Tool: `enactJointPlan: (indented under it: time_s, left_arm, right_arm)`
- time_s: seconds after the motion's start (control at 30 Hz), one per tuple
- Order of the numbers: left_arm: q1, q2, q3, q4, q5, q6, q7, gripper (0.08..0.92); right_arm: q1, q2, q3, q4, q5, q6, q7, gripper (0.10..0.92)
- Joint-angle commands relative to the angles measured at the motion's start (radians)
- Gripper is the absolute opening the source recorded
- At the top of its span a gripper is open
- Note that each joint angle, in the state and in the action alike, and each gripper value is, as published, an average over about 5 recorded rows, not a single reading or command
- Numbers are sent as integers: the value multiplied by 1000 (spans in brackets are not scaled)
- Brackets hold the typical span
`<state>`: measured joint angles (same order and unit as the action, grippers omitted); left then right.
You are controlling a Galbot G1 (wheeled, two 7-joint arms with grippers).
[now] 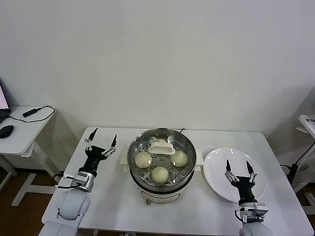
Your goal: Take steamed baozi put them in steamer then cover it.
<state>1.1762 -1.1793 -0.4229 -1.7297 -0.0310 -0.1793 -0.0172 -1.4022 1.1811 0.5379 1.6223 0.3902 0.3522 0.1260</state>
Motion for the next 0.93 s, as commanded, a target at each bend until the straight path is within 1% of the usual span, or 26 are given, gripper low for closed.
enactJointPlan:
  time_s: [0.03,0.37,0.93]
  left_arm:
    - [46,-7,-48,52,-104,-108,12,823]
    - [99,-6,-61,49,-85,-108,28,823]
    - [121,-15,-53,39,-69,-111,29,823]
  right_arm:
    - [-19,0,6,5,33,4,-20,823]
    - [-17,1,22,8,34,-10,-11,823]
    - [-6,6,20,0,30,-13,-12,823]
